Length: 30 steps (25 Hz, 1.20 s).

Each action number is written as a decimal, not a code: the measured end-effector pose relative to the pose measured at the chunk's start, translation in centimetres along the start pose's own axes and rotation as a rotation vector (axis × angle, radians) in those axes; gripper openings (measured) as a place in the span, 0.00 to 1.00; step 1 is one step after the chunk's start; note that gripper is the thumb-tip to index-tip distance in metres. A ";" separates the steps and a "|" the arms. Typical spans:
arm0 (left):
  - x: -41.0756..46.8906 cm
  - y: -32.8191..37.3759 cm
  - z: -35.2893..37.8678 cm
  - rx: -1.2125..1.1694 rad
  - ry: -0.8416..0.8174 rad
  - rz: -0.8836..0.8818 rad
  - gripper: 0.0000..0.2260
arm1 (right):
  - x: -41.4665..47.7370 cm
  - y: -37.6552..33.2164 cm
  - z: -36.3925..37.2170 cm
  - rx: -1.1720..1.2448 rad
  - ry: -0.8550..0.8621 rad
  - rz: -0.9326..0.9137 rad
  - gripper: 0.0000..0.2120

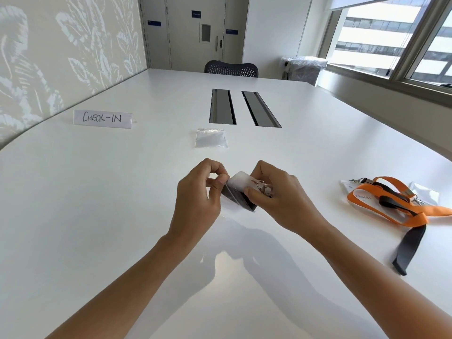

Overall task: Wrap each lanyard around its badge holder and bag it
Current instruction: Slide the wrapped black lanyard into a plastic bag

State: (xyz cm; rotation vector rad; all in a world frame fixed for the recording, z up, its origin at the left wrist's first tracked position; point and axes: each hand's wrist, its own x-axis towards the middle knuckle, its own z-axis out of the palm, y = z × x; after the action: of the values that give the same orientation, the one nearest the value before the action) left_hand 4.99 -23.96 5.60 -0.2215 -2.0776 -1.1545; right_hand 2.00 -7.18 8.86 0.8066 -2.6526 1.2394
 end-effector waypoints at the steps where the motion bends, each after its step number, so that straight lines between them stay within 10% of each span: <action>1: 0.0 0.0 0.0 -0.003 0.002 -0.010 0.03 | 0.1 0.1 0.0 -0.006 -0.025 -0.004 0.12; 8: -0.2 -0.1 0.3 -0.034 0.002 -0.055 0.03 | 0.7 0.4 -0.4 0.062 -0.133 0.070 0.07; 14: 0.1 -0.4 0.1 -0.063 0.047 -0.226 0.04 | 1.1 0.6 -2.0 0.605 -0.440 0.165 0.11; 22: -0.3 0.0 0.7 -0.161 0.028 -0.305 0.05 | 1.0 1.1 -0.7 0.266 -0.086 0.159 0.10; 30: -0.3 -0.6 1.0 -0.164 0.038 -0.356 0.05 | 1.3 0.8 -1.9 0.353 -0.250 0.212 0.07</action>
State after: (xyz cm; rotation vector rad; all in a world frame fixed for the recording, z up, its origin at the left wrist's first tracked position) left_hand 4.45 -23.45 4.70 0.0984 -2.0415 -1.5298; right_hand 0.26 -5.87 10.01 0.7838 -2.8131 1.8082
